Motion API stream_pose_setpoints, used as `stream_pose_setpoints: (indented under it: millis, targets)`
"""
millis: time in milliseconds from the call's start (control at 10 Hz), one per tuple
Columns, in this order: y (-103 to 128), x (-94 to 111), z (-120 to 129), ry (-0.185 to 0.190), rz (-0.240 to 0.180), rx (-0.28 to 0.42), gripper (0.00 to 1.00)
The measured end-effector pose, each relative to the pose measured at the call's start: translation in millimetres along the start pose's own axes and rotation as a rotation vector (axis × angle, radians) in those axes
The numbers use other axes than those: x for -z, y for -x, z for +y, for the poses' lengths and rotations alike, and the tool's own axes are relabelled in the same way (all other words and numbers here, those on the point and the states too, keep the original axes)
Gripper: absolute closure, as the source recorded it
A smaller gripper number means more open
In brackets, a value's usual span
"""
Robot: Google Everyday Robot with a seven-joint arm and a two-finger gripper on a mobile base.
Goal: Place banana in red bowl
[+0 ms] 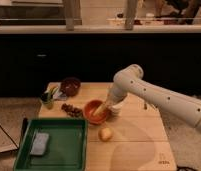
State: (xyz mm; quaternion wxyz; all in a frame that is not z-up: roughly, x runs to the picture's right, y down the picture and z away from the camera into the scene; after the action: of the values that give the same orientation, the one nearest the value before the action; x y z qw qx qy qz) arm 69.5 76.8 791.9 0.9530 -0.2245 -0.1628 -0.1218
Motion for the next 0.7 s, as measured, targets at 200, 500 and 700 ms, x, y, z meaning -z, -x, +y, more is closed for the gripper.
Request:
stream_pose_setpoints:
  millis: [200, 500, 700]
  targets:
    - [5.6, -1.6, -6.2, 0.019, -0.053, 0.100, 0.97]
    - [10.7, -5.4, -13.3, 0.060, -0.122, 0.195, 0.97]
    - [15.7, -9.2, -16.7, 0.086, -0.147, 0.242, 0.97]
